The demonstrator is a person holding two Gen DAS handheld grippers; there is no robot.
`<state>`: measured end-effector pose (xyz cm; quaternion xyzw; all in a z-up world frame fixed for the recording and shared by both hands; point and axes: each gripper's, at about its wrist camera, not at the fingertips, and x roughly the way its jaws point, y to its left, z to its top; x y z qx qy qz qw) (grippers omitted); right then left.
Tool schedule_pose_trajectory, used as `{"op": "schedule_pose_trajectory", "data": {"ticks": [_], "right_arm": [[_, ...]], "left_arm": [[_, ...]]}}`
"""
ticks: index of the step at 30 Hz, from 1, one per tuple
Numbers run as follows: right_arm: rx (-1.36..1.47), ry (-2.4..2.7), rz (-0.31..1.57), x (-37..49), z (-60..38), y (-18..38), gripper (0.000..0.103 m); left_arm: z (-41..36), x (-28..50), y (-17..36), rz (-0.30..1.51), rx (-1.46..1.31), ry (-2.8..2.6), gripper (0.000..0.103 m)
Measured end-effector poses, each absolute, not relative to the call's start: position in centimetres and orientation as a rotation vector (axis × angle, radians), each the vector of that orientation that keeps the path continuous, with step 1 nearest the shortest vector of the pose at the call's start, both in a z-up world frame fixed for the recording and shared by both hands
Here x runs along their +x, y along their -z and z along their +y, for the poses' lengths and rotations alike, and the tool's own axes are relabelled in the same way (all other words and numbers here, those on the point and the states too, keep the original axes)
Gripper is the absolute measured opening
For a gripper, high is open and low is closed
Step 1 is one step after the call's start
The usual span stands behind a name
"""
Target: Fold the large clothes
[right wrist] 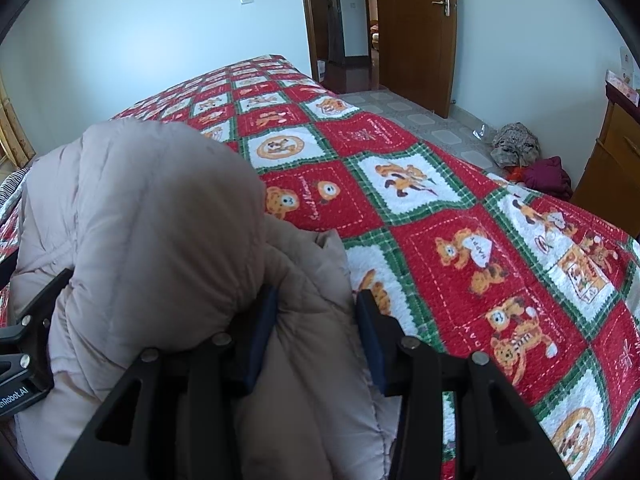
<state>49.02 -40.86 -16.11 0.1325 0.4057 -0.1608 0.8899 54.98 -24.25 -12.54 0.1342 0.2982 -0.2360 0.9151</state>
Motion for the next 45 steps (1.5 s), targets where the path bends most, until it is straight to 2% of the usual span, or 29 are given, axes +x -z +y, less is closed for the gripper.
{"op": "schedule_pose_trajectory", "data": {"ticks": [27,29,32,34,35,41,43,45], "right_arm": [[0.300,0.330,0.859,49.3,-40.9,16.7,0.047],[0.333,0.308,0.862,49.2,-41.4,16.7,0.050],[0.434,0.256,0.868,48.9,-43.0,16.8,0.062],[0.475,0.238,0.872,48.5,-43.7,16.6,0.075],[0.489,0.229,0.871,48.3,-43.8,16.4,0.078],[0.640,0.079,0.817,47.0,-45.0,15.4,0.085],[0.683,0.022,0.808,46.7,-45.0,15.4,0.092],[0.677,-0.003,0.823,46.9,-44.5,15.6,0.093]], "left_arm": [[-24.3,55.5,12.9,0.641,0.267,0.488,0.102],[-23.6,55.6,12.3,0.672,0.256,0.510,0.102],[-20.3,55.0,10.7,0.685,0.175,0.528,0.102],[-17.1,54.8,10.1,0.708,0.103,0.520,0.102],[-15.2,54.8,10.1,0.729,0.048,0.524,0.102],[-8.5,55.4,12.7,0.839,-0.176,0.517,0.102],[-8.4,56.0,14.5,0.918,-0.265,0.555,0.102],[-9.0,56.2,15.1,0.928,-0.323,0.591,0.102]]}}
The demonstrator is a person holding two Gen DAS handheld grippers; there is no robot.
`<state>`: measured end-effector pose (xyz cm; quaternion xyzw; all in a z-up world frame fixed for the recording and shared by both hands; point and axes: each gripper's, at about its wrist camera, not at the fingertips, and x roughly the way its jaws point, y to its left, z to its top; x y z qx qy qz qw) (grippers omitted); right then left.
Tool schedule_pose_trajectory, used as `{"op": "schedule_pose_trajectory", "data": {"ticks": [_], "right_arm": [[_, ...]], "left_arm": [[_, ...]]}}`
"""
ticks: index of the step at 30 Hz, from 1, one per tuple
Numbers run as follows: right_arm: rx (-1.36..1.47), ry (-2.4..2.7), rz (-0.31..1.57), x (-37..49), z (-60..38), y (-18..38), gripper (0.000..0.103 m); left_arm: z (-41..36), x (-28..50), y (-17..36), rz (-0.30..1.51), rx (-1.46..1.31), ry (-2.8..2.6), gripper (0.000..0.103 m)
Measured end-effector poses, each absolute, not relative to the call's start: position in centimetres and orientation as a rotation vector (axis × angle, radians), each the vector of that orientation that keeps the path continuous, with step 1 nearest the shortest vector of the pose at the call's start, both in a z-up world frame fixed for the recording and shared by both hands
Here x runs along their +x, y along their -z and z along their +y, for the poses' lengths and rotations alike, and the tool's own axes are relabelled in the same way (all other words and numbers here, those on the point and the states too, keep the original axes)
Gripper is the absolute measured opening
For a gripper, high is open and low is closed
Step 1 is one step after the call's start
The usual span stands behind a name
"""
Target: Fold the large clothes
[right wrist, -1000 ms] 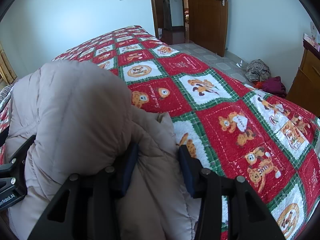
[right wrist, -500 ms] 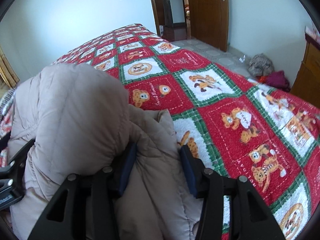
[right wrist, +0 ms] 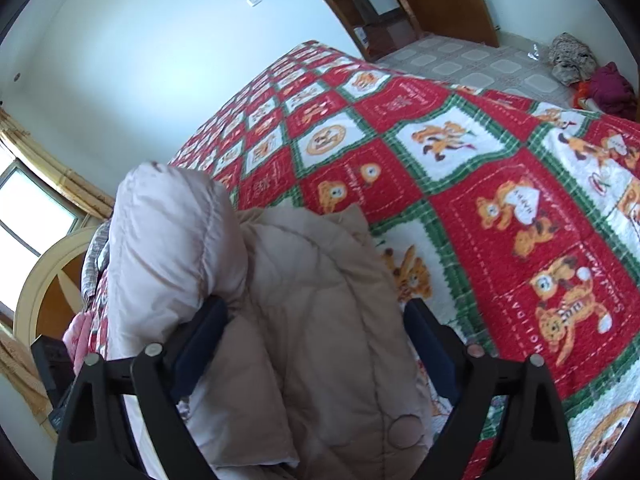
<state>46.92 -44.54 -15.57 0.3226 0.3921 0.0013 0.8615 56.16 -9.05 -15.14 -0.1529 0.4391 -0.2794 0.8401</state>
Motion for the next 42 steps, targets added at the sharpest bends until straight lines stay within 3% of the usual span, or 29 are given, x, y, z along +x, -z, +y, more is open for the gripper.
{"op": "schedule_pose_trajectory", "data": {"ticks": [8,11,13,16,19,28,42], "right_arm": [[0.737,-0.127,0.846,47.8,-44.0,17.1,0.094],[0.750,-0.214,0.859,48.1,-43.2,17.2,0.071],[0.733,-0.248,0.861,47.9,-42.2,16.7,0.050],[0.707,-0.261,0.842,47.1,-40.9,15.4,0.035],[0.701,-0.286,0.830,46.5,-38.9,14.3,0.028],[0.659,-0.474,0.813,46.3,-28.9,11.7,0.021],[0.563,-0.725,0.861,46.5,-13.7,10.3,0.020]], "left_arm": [[-12.4,57.5,16.8,0.991,-0.394,0.729,0.102],[-12.0,57.6,17.9,1.045,-0.506,0.805,0.102],[-12.4,56.3,16.9,0.992,-0.437,0.799,0.098],[-12.5,54.2,14.3,0.925,-0.341,0.773,0.081],[-11.5,52.0,11.9,0.876,-0.239,0.729,0.073],[-2.9,45.9,7.6,0.769,-0.147,0.543,0.069],[10.4,40.5,7.3,0.721,-0.174,0.340,0.068]]}}
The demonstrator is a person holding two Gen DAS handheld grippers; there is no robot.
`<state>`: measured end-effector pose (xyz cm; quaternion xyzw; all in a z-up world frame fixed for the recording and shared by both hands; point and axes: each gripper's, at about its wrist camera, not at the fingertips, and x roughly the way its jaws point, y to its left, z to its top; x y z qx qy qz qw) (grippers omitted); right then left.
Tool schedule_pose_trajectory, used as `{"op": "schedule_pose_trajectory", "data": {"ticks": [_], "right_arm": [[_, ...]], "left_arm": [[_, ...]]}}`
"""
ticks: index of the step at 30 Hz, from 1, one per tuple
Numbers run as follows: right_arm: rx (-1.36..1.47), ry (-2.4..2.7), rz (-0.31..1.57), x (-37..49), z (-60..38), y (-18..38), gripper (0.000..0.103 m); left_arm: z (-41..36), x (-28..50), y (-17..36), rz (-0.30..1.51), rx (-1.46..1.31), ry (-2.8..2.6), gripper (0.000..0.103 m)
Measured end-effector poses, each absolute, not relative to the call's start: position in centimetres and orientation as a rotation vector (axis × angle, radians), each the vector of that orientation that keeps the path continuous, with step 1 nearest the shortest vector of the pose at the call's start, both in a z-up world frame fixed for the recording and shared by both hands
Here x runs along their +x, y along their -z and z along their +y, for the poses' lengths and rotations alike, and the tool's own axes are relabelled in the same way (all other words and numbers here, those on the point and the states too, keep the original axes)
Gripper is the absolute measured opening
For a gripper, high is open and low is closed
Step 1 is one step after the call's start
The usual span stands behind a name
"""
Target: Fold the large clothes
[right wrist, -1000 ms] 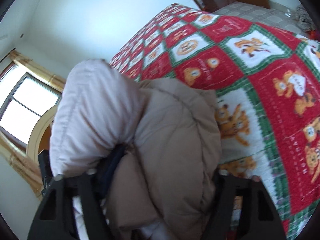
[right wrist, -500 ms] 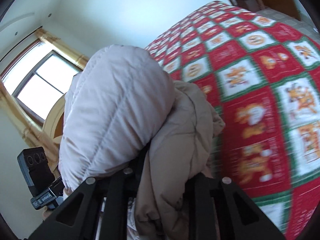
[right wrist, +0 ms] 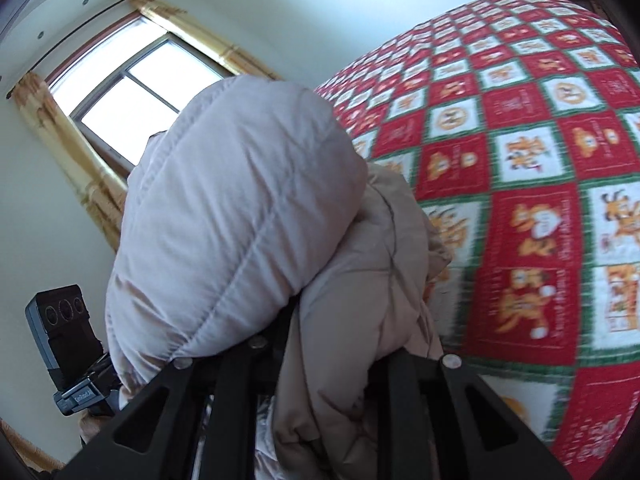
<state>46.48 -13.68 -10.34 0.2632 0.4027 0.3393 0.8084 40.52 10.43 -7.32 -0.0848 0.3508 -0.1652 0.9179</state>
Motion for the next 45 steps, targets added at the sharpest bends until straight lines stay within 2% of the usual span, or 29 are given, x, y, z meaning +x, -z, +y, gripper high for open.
{"op": "schedule_pose_trajectory", "data": {"ticks": [11,20,24,26,31,45], "right_arm": [[0.501,-0.828,0.921,46.2,-5.8,10.4,0.020],[0.492,-0.826,0.981,46.3,-2.4,12.6,0.020],[0.479,-0.809,0.991,46.2,-2.1,13.1,0.020],[0.468,-0.795,0.992,46.3,-2.0,13.3,0.020],[0.458,-0.758,0.999,46.6,-1.9,14.0,0.021],[0.361,-0.674,1.008,47.1,-1.2,14.8,0.022]], "left_arm": [[17.2,38.0,8.4,0.730,-0.201,0.248,0.068],[20.9,37.5,11.2,0.774,-0.237,0.217,0.068],[21.6,37.7,12.1,0.794,-0.247,0.185,0.077],[21.7,37.7,12.4,0.798,-0.244,0.161,0.086],[22.1,37.5,13.1,0.782,-0.177,0.061,0.102],[20.7,37.7,14.0,0.710,-0.026,-0.020,0.102]]}}
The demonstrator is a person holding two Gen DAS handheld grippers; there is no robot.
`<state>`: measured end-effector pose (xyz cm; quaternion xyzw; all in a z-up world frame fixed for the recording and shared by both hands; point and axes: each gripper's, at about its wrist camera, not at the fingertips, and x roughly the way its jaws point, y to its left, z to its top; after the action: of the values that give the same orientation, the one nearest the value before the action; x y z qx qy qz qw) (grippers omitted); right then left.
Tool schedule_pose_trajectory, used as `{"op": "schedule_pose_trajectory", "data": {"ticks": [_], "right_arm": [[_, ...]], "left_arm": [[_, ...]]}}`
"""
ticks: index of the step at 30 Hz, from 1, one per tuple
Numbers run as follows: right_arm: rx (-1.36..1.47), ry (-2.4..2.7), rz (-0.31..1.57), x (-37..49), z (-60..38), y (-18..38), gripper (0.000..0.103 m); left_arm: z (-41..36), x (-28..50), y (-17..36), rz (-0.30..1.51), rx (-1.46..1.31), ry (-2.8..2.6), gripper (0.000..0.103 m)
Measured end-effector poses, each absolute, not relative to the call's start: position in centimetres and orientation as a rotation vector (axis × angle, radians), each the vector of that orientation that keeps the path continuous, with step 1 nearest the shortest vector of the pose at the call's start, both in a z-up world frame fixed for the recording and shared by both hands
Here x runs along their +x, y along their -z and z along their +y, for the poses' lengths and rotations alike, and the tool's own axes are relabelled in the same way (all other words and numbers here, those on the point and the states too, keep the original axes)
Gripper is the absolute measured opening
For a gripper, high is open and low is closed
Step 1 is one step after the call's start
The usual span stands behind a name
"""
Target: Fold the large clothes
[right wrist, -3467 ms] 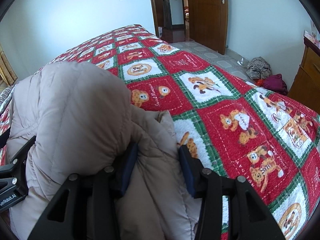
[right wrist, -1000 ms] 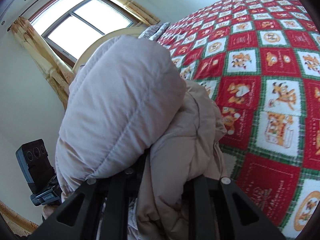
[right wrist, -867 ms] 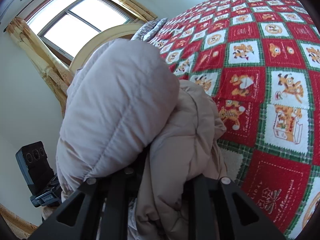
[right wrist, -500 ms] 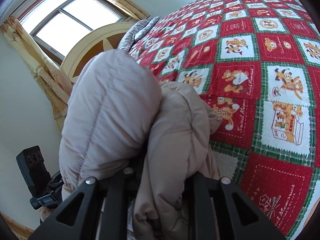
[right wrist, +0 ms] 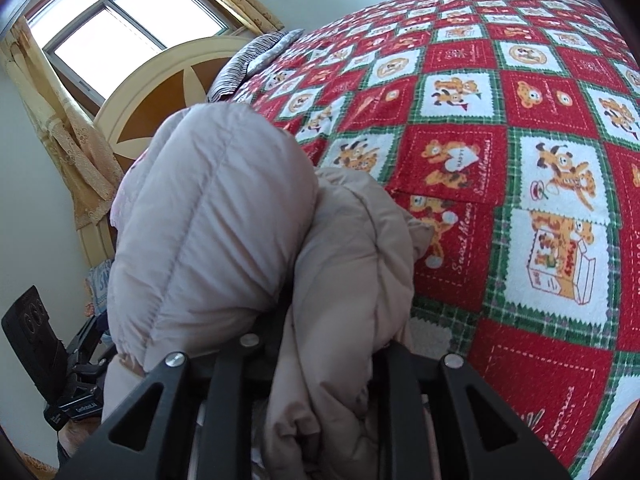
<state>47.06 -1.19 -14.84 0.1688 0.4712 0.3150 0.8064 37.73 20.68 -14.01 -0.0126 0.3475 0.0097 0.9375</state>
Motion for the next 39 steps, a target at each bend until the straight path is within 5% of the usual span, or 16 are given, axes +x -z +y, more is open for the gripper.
{"op": "schedule_pose_trajectory", "data": {"ticks": [12,22,39], "right_arm": [[0.264,-0.606,1.024,47.1,-0.6,15.0,0.027],[0.236,-0.470,0.857,42.3,-3.9,8.7,0.076],[0.125,-0.502,0.593,31.0,-2.4,2.0,0.090]], "left_arm": [[20.8,38.3,14.3,0.719,-0.045,-0.027,0.102],[20.1,32.8,9.0,0.619,0.028,-0.114,0.102],[19.9,22.9,3.7,0.455,-0.007,-0.115,0.102]]}}
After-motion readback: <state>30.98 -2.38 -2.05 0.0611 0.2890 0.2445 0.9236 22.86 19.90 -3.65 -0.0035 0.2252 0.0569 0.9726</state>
